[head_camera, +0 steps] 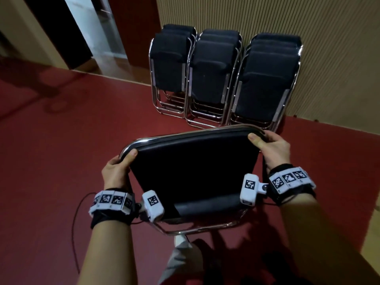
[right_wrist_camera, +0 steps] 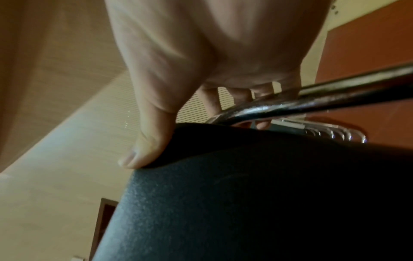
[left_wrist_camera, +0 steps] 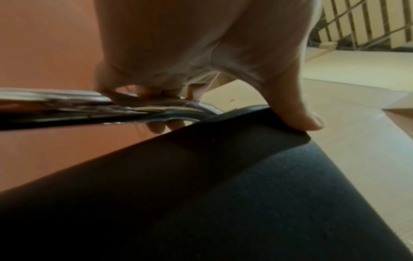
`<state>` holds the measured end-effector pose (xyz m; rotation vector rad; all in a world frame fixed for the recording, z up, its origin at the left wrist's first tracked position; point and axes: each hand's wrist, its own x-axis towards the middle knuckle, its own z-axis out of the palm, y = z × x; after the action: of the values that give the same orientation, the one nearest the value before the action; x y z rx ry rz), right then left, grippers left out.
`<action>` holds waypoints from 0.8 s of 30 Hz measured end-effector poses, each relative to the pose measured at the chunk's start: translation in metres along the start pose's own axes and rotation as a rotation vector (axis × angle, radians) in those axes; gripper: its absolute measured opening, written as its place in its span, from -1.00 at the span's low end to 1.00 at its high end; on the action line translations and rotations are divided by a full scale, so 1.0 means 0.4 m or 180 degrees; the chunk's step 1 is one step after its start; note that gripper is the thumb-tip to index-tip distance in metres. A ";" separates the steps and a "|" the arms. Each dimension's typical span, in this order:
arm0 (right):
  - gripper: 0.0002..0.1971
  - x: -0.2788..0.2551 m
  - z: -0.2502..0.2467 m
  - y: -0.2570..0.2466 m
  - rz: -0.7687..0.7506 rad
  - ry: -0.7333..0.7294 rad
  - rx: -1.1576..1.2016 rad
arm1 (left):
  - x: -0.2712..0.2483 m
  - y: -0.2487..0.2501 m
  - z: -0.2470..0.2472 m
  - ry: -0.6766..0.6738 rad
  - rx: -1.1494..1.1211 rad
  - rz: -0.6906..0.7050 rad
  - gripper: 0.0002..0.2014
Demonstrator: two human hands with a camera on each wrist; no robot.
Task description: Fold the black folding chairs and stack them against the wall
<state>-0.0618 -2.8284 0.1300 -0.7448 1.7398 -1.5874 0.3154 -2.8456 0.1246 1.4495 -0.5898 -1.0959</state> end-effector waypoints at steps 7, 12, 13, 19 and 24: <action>-0.41 0.311 0.239 -0.039 0.0099 0.0299 0.0008 | 0.420 0.141 0.245 -0.0421 0.0262 0.0135 -0.24; -0.54 0.569 0.376 -0.055 0.0173 0.0393 0.0101 | 0.678 0.200 0.457 -0.0475 0.0295 0.0102 -0.25; -0.60 0.631 0.402 -0.053 0.0188 0.0375 0.0140 | 0.720 0.209 0.504 -0.0466 0.0283 0.0088 -0.32; -0.63 0.943 0.549 -0.084 0.0175 0.0153 0.0085 | 0.950 0.222 0.698 -0.0246 0.0271 0.0047 -0.37; -0.61 1.154 0.655 -0.121 0.0242 0.0131 0.0120 | 1.105 0.253 0.849 -0.0223 0.0249 0.0007 -0.47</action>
<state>-0.1440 -3.3549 0.1229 -0.6246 1.7417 -1.5899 0.2345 -3.4063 0.1288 1.4818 -0.6902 -1.1364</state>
